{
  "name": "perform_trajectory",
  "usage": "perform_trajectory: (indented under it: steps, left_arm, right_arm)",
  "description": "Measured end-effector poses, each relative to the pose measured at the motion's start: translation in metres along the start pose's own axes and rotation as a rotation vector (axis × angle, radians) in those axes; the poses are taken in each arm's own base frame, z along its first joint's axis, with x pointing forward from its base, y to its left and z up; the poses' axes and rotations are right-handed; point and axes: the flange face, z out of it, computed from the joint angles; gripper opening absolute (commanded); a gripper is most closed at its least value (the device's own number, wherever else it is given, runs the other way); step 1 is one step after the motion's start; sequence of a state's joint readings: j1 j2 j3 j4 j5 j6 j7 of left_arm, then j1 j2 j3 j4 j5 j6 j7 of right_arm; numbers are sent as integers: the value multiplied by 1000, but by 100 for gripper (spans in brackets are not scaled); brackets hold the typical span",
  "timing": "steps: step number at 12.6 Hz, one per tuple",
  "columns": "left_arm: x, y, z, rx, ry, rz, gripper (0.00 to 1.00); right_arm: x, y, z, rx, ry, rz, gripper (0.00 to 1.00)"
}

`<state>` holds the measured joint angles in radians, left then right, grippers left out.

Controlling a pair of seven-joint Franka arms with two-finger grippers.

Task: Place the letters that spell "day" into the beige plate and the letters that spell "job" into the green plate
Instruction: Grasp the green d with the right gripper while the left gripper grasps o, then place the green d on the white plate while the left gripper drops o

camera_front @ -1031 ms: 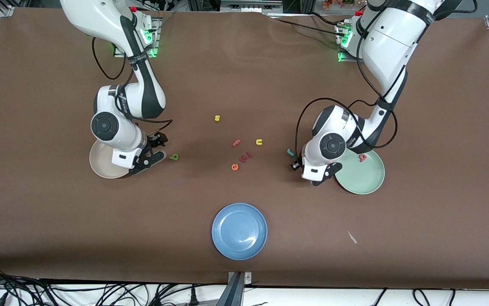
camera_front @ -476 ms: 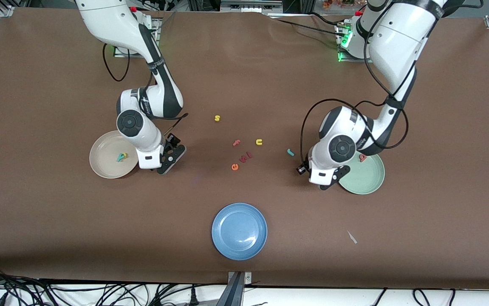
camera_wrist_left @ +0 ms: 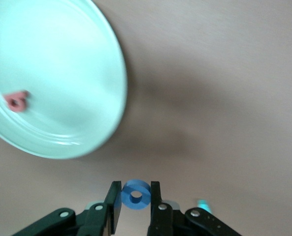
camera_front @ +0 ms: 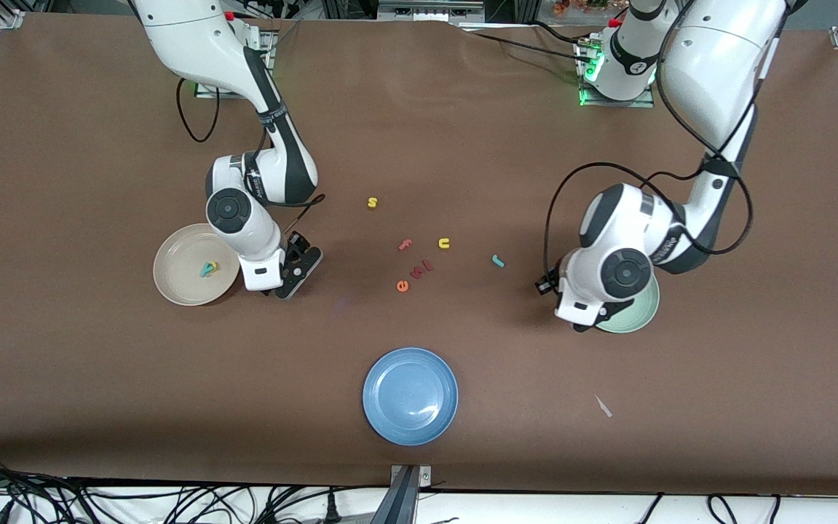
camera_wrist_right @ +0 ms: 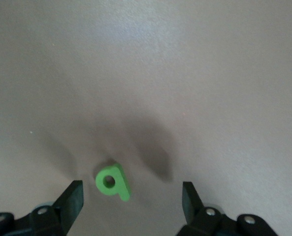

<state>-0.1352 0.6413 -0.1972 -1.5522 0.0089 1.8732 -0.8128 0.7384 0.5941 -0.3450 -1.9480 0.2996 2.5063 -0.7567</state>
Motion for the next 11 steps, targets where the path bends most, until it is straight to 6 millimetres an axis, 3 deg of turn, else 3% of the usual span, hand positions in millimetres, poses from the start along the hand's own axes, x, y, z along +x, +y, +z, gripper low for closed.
perform_trajectory:
  steps: [2, 4, 7, 11]
  left_arm:
    - [28, -37, -3, 23, -25, 2, 0]
    - [44, -62, 11, 39, -62, -23, 0]
    - [52, -63, 51, 68, -114, -30, 0]
    - [72, -79, 76, 62, -137, -65, 1]
  right_arm:
    - [2, -6, 7, 6, -5, -10, 78]
    - [2, -8, 11, 7, -10, -12, 59]
    - [1, -8, 11, 7, -10, -12, 44]
    - [2, -7, 10, 4, -6, -11, 27]
